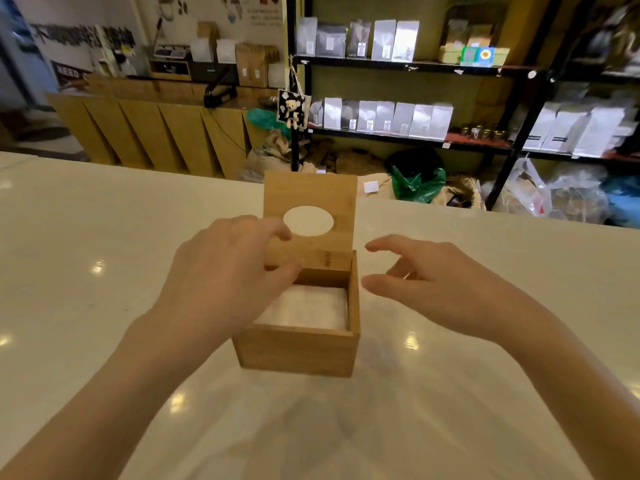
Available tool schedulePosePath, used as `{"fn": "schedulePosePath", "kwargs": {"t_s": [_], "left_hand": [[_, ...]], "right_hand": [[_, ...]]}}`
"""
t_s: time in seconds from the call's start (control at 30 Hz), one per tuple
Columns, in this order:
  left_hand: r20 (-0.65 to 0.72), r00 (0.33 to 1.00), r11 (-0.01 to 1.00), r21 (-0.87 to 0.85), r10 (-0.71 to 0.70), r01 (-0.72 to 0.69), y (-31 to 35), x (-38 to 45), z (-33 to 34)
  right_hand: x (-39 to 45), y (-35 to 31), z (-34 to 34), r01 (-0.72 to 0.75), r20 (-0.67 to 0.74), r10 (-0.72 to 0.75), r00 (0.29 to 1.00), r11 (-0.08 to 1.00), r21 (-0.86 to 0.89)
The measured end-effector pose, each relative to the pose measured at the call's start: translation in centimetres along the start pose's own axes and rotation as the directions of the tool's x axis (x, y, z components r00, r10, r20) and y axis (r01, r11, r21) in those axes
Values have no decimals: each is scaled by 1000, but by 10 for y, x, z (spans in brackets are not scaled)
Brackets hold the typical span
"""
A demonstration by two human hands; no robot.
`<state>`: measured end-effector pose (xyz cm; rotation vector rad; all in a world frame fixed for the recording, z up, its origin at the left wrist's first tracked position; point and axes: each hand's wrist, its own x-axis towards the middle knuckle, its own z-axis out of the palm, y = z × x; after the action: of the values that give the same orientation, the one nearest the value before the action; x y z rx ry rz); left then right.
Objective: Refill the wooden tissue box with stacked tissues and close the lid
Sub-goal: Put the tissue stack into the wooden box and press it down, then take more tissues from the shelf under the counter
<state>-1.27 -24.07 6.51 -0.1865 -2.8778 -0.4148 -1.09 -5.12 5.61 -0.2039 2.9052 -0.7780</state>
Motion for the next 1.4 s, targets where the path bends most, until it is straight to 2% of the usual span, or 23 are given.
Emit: {"fn": "schedulePosePath", "kwargs": {"t_s": [0.13, 0.27, 0.37, 0.73, 0.87, 1.03, 1.13, 1.23, 1.33, 1.4], "left_hand": [[-150, 985, 989, -115, 80, -98, 24, -27, 13], [-144, 980, 982, -109, 136, -152, 48, -47, 41], [-154, 959, 970, -20, 236, -242, 59, -64, 60], [-157, 906, 917, 137, 393, -374, 63, -160, 96], [-140, 911, 922, 62, 387, -382, 55, -205, 98], [-205, 913, 923, -84, 354, -377, 52, -266, 103], [-241, 894, 894, -160, 377, -419, 40, -306, 119], [-231, 892, 876, -208, 388, -435, 26, -336, 137], [-100, 920, 891, -231, 379, -392, 16, -351, 157], [27, 931, 913, -212, 363, -349, 12, -351, 171]], "right_hand": [[-31, 13, 2, 49, -150, -39, 988, 997, 66], [-59, 32, 10, 103, -261, -103, 960, 995, -10], [-83, 45, 20, 112, -331, -142, 933, 988, -108], [-179, 66, 88, -67, -477, -75, 876, 960, -273], [-218, 58, 123, -114, -551, -56, 833, 956, -270], [-272, 49, 171, -131, -672, -63, 738, 963, -235], [-303, 54, 202, -109, -664, -51, 746, 974, -198], [-324, 63, 230, -89, -598, -20, 801, 984, -153], [-334, 69, 246, -78, -457, 33, 889, 994, -81], [-333, 73, 251, -97, -312, 89, 946, 995, -11]]}}
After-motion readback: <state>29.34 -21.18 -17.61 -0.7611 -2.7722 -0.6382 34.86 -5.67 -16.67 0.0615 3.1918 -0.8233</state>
